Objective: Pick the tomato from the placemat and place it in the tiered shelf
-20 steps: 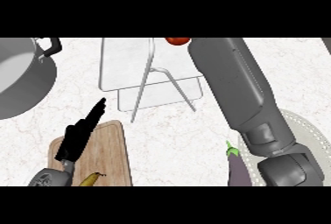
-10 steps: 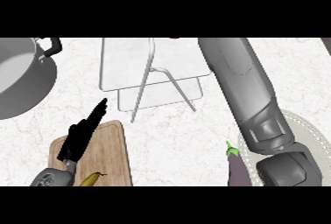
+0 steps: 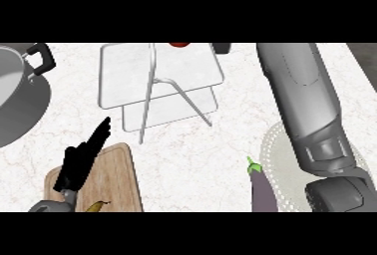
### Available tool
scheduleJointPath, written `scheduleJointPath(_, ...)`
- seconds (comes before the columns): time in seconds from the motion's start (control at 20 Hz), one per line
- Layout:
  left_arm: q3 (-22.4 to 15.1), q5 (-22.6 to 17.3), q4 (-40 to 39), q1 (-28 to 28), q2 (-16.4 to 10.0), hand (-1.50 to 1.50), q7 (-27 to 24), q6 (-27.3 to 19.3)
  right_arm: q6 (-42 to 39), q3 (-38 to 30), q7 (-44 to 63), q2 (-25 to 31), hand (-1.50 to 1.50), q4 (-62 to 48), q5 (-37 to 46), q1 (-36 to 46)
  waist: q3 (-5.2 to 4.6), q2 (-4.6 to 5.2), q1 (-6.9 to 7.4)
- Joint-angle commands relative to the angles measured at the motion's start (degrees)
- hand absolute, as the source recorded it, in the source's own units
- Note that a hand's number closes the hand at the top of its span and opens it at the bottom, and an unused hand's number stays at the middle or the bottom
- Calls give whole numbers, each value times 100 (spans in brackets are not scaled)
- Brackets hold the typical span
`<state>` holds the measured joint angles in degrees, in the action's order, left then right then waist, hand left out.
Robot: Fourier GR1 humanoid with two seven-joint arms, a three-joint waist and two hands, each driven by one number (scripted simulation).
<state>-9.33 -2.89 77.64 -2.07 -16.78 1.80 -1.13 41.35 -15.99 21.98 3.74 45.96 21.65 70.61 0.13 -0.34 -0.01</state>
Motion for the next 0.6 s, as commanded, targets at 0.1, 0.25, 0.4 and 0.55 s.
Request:
scheduleJointPath(0.1,-49,108,64,286,228,0,30,-254,-181,93,934,668,-150,1105,233,-946,-11,-63,-210)
scheduleJointPath(0.25,326,-165,-28,145,-208,0,57,149,-927,38,1097,1098,-150,2100,-92,-1698,-11,-62,-278)
scheduleJointPath(0.4,81,63,45,98,85,0,212,-119,-1620,19,1051,1507,-150,3103,-403,-2502,-8,-56,-316)
scheduleJointPath(0.55,54,87,70,452,126,0,-132,-82,-2266,-62,1312,1867,-150,4135,-772,-3125,-12,-51,-244)
